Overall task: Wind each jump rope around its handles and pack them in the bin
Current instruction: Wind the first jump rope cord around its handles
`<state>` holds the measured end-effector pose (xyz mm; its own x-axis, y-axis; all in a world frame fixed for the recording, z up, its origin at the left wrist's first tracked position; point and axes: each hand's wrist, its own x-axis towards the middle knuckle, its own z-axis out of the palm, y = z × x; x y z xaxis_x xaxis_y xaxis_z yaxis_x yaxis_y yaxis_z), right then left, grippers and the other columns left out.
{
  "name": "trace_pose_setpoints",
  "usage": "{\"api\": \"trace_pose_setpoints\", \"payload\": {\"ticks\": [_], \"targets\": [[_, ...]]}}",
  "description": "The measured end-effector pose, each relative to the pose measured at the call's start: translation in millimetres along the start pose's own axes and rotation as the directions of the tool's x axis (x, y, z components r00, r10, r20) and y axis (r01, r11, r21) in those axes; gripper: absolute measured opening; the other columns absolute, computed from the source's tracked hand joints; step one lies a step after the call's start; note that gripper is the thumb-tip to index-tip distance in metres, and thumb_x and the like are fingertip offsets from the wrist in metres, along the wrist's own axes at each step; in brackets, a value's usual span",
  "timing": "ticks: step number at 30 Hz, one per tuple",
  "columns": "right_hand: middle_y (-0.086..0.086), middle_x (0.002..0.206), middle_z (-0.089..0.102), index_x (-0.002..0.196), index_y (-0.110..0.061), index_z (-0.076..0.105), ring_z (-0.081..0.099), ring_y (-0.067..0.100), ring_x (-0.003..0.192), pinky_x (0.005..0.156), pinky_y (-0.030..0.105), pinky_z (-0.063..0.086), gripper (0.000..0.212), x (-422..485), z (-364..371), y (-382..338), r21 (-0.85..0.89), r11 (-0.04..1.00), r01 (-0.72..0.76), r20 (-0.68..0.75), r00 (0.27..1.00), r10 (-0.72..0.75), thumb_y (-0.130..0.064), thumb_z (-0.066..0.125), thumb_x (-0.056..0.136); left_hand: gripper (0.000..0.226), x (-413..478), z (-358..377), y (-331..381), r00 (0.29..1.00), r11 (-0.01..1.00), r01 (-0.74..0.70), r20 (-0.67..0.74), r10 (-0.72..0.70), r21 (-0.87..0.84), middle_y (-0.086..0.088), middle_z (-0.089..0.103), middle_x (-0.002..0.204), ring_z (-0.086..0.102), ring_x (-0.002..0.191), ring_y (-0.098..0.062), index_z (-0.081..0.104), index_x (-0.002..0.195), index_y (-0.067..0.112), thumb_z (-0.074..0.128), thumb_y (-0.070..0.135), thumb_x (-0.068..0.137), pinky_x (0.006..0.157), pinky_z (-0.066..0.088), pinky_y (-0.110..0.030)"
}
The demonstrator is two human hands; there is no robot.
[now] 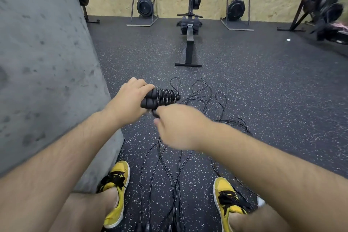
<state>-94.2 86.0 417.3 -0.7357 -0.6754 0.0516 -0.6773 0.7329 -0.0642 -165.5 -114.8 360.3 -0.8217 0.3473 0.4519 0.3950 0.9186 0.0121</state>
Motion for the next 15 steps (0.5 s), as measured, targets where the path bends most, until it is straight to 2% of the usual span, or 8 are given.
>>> {"api": "trace_pose_setpoints", "payload": {"ticks": [2,4,8,12,14,15], "targets": [[0.000,0.089,0.058,0.106,-0.019,0.056,0.058,0.028,0.080,0.065,0.032,0.036,0.020,4.8,-12.3,16.0,-0.115,0.993,-0.006,-0.148,0.989,-0.011,-0.032,0.042,0.103,0.046,2.0,-3.6,2.5,1.000,1.000,-0.026,-0.013,0.026,-0.007,-0.004,0.054,0.096,0.045,0.088,-0.028,0.063,0.111,0.012,0.084,0.021,0.070,0.076,0.048,-0.049],[-0.003,0.099,0.063,0.109,-0.024,0.056,0.063,0.028,0.087,0.065,0.033,0.037,0.022,13.9,-19.6,37.8,-0.220,0.975,-0.005,-0.282,0.958,-0.059,-0.038,0.040,0.103,0.046,2.8,-8.1,7.8,0.999,0.999,-0.047,-0.028,0.047,-0.010,-0.002,0.053,0.095,0.039,0.086,-0.022,0.062,0.109,0.014,0.086,0.022,0.070,0.075,0.048,-0.048],[-0.007,0.106,0.065,0.108,-0.030,0.067,0.065,0.025,0.096,0.070,0.035,0.047,0.034,33.1,-19.8,79.6,-0.210,0.978,0.001,-0.395,0.914,-0.086,-0.052,0.043,0.101,0.050,-0.1,-13.1,19.6,0.992,0.991,-0.128,0.012,0.129,-0.042,-0.004,0.055,0.099,0.044,0.089,-0.026,0.063,0.116,0.013,0.085,0.018,0.071,0.075,0.046,-0.044],[-0.013,0.098,0.066,0.099,-0.037,0.069,0.060,0.012,0.095,0.072,0.032,0.046,0.034,39.3,-14.7,106.2,-0.039,0.999,-0.031,-0.390,0.921,0.014,-0.065,0.052,0.091,0.052,-1.9,-20.6,37.3,0.972,0.958,-0.222,0.031,0.231,-0.179,-0.001,0.053,0.101,0.043,0.092,-0.021,0.059,0.120,0.011,0.082,0.023,0.075,0.083,0.042,-0.041],[-0.017,0.090,0.067,0.096,-0.039,0.071,0.058,0.005,0.086,0.075,0.031,0.046,0.024,39.7,-11.2,113.5,0.183,0.983,-0.033,-0.356,0.929,0.098,-0.059,0.059,0.089,0.051,-2.9,-26.4,44.2,0.975,0.941,-0.208,0.025,0.223,-0.266,0.003,0.052,0.101,0.041,0.093,-0.016,0.057,0.122,0.013,0.076,0.031,0.078,0.086,0.038,-0.035],[-0.017,0.082,0.067,0.094,-0.036,0.073,0.057,0.004,0.077,0.073,0.029,0.047,0.019,39.6,-7.6,117.1,0.350,0.937,-0.024,-0.318,0.937,0.143,-0.052,0.064,0.089,0.052,-4.4,-29.5,47.3,0.975,0.933,-0.201,0.029,0.220,-0.299,0.004,0.053,0.101,0.042,0.094,-0.015,0.056,0.123,0.015,0.073,0.036,0.079,0.087,0.037,-0.032]]}}
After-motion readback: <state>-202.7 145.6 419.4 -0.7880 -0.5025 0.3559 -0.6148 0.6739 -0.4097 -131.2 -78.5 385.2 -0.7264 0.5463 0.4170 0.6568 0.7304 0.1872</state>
